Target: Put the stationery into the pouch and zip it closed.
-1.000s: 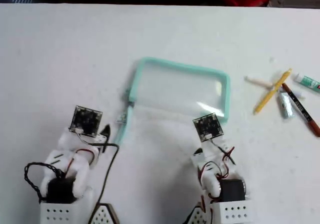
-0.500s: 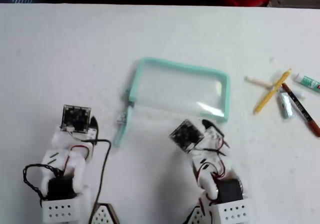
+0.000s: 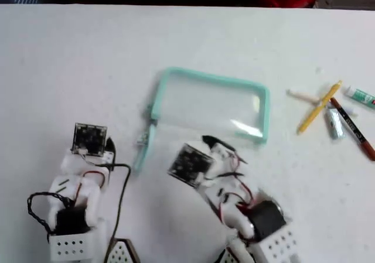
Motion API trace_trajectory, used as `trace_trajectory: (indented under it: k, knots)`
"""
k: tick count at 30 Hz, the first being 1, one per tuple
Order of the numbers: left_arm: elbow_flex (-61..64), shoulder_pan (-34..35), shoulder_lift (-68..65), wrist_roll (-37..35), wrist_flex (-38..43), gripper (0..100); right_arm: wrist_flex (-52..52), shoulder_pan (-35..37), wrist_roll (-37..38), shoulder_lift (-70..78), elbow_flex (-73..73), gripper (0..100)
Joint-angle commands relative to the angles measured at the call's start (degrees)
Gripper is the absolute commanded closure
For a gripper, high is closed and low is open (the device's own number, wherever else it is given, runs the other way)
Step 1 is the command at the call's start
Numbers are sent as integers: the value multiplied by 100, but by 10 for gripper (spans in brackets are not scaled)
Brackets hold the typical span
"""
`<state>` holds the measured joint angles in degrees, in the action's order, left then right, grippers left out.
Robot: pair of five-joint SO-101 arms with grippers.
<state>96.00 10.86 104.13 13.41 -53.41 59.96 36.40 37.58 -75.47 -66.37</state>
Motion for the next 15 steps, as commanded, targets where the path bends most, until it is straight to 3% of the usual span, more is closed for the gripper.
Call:
trace_trajectory:
  k: [1, 5, 8, 13, 15]
  knots:
    - [-26, -198, 48, -26, -79, 846, -145, 602, -79, 2281, 1380, 844]
    - [-53, -22, 48, -26, -97, 849, -180, 646, -26, 4127, 2286, 844]
    - [-79, 251, 48, -70, -88, 849, -251, 646, 501, 4963, 2637, 837]
    - [-149, 514, 48, -316, -88, 849, -1218, 400, 571, 5657, 2681, 688]
    - [-149, 532, 48, -360, -62, 849, -1499, 251, 580, 5851, 2699, 676]
